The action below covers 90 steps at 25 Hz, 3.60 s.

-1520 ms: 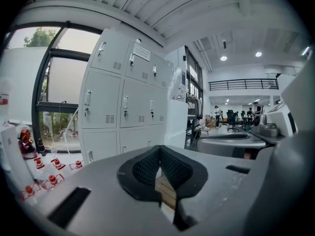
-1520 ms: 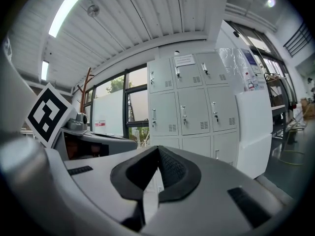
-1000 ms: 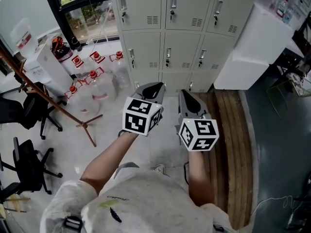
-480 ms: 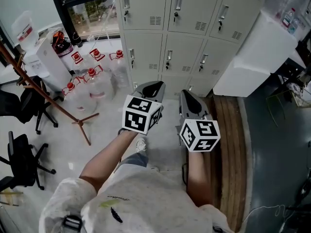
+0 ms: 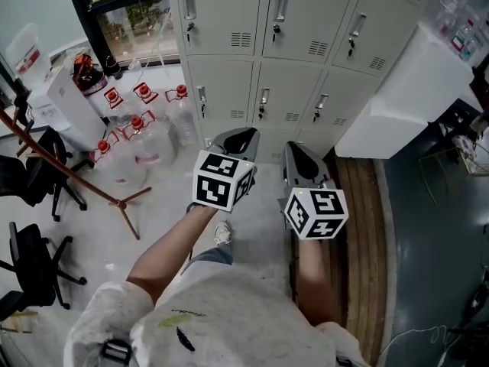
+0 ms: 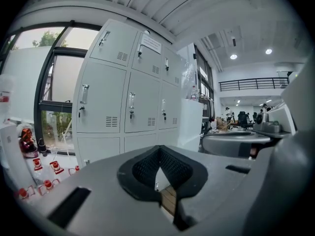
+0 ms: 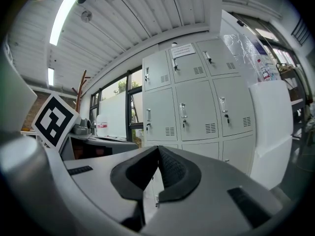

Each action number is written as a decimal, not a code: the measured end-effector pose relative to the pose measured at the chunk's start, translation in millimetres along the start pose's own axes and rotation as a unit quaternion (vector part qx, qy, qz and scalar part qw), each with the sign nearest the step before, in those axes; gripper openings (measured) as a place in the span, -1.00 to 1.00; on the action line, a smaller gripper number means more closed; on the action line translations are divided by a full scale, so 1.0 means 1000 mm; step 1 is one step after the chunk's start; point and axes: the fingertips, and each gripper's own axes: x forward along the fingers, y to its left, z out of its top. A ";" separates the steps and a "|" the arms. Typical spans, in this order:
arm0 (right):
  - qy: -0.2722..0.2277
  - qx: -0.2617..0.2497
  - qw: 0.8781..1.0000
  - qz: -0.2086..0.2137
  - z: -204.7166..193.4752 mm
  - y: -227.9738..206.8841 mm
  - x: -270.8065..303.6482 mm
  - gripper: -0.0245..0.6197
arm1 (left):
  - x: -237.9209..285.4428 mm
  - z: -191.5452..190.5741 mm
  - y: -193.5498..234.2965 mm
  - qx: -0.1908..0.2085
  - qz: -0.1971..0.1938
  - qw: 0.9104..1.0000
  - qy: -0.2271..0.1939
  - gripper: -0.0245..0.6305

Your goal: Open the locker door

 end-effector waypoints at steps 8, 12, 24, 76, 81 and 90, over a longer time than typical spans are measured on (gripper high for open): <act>0.000 0.005 1.000 -0.015 0.015 -0.026 0.080 -0.91 | 0.067 0.024 0.050 0.001 -0.021 1.000 -0.001 -0.90; 0.002 0.007 1.000 -0.024 0.022 -0.035 0.117 -0.91 | 0.096 0.036 0.074 0.001 -0.037 0.999 -0.002 -0.90; -0.002 0.028 0.999 -0.046 0.039 -0.047 0.202 -0.91 | 0.148 0.053 0.132 -0.009 -0.076 0.997 -0.002 -0.90; -0.069 0.256 0.960 0.091 0.086 -0.181 0.378 -0.70 | 0.301 0.093 0.217 -0.016 0.051 0.999 -0.003 -0.91; -0.066 0.316 0.941 0.102 0.085 -0.187 0.386 -0.70 | 0.301 0.090 0.222 -0.020 0.066 0.998 0.000 -0.90; -0.058 0.423 0.896 0.124 0.083 -0.188 0.399 -0.70 | 0.298 0.083 0.229 -0.027 0.083 0.996 0.007 -0.90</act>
